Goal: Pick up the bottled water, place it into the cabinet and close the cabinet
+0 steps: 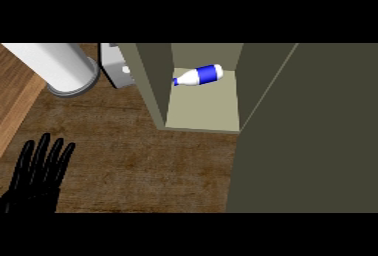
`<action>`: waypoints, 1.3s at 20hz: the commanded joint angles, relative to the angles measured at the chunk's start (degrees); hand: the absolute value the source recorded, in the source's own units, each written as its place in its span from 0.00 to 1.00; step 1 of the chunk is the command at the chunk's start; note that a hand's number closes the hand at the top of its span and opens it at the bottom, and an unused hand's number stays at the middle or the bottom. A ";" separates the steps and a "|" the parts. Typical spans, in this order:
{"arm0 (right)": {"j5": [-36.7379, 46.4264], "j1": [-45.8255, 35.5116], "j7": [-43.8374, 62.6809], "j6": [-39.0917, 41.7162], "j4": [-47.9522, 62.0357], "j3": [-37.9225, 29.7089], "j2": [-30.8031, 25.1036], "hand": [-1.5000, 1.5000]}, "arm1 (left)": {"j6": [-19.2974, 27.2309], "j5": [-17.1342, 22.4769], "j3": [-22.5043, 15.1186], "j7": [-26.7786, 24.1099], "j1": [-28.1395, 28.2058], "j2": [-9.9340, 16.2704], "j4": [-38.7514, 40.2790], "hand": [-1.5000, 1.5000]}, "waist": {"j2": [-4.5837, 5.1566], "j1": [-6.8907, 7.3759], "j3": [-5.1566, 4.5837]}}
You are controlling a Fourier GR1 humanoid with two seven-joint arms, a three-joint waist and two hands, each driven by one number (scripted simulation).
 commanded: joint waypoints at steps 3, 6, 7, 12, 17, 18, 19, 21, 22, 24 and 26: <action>2.61 -2.82 6.33 -0.39 -4.71 14.81 3.12 1.00 | -4.59 2.46 2.64 -0.20 3.45 3.30 -2.18 0.00 | 0.64 2.63 0.01; 2.06 -5.73 7.59 -0.70 -3.30 15.71 3.46 1.00 | -7.20 3.50 3.99 0.14 4.22 5.17 -2.07 0.00 | 1.07 3.82 0.04; 1.57 -6.61 7.98 -0.45 -3.27 15.90 3.20 1.00 | -7.50 4.53 4.96 0.54 3.15 5.36 -1.87 0.00 | 1.39 4.06 -0.03; 1.55 -10.22 11.83 -2.09 -3.05 13.88 2.85 1.00 | -10.25 5.54 6.39 0.75 4.00 7.33 -2.66 0.00 | 1.94 6.03 -0.11; 0.82 -13.76 13.09 -1.71 -0.78 13.31 2.37 1.00 | -12.73 5.92 7.15 0.88 4.48 8.81 -2.37 0.00 | 2.34 7.94 -0.23; 0.53 -14.93 12.89 -1.81 -0.74 12.49 2.56 1.00 | -12.70 5.67 6.87 0.77 4.30 8.56 -2.27 0.00 | 2.65 8.59 -0.30; 0.31 -15.26 13.14 -1.88 -0.91 12.71 2.57 1.00 | -12.72 5.59 7.57 0.71 4.12 9.01 -2.07 0.00 | 2.55 8.49 -0.31; 0.04 -16.77 13.51 -1.75 -0.40 11.66 2.22 1.00 | -13.34 5.74 7.13 0.61 4.62 8.78 -2.03 0.00 | 2.78 9.71 -0.44; 1.20 -17.98 14.20 -0.83 -0.50 10.95 0.86 1.00 | -13.75 6.26 7.63 1.07 3.93 9.34 -2.06 0.00 | 2.73 9.61 -0.52; 2.40 -20.52 14.95 0.84 -1.02 9.47 -1.43 0.00 | -14.61 5.96 7.94 1.24 3.75 10.14 -1.32 0.00 | 2.58 10.24 -0.76; 1.93 -23.15 14.43 2.21 -1.14 8.12 -2.83 0.00 | -14.51 5.99 7.67 1.46 3.40 10.00 -1.54 0.00 | 2.75 11.31 -0.80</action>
